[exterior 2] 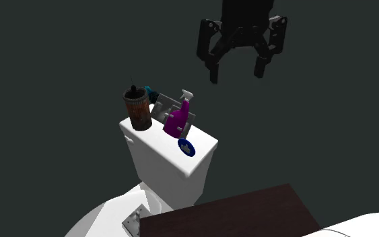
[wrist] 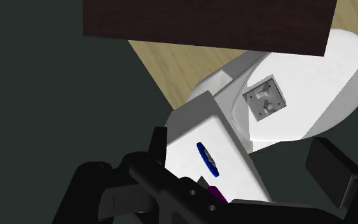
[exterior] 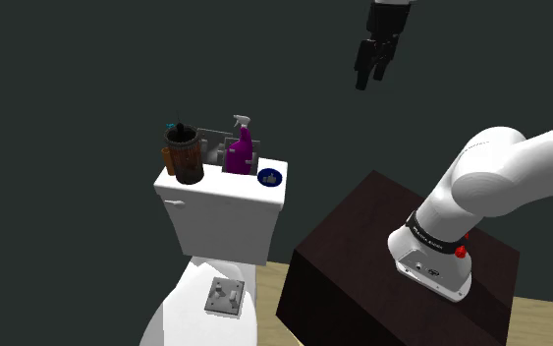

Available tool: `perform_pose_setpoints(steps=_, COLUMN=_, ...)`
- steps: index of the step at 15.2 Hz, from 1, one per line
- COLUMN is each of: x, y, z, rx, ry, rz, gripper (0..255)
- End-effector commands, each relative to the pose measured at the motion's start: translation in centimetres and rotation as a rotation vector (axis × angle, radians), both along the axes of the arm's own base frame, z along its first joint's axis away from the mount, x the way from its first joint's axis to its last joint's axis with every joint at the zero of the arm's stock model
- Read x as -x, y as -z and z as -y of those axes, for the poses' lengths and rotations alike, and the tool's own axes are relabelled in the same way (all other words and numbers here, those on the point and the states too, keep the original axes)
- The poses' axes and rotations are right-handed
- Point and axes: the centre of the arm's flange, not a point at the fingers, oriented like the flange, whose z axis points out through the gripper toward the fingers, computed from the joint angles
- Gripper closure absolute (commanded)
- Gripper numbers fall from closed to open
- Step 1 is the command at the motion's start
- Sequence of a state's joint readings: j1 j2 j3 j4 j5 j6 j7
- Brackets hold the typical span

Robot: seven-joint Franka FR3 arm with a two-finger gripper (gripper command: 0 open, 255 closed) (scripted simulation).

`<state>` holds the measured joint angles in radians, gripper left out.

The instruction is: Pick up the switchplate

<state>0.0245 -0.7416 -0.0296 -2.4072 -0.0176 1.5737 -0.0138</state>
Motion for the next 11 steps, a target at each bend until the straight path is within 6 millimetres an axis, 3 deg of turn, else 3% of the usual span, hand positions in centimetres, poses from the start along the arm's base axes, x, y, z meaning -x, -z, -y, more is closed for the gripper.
perform_pose_setpoints(steps=1, x=0.0, y=0.0, z=0.0, rx=0.0, ry=0.0, rz=0.0, gripper=0)
perform_pose_setpoints(steps=11, x=-8.8, y=9.5, z=-3.1, rx=-0.023, ry=0.189, rz=-0.029, gripper=0)
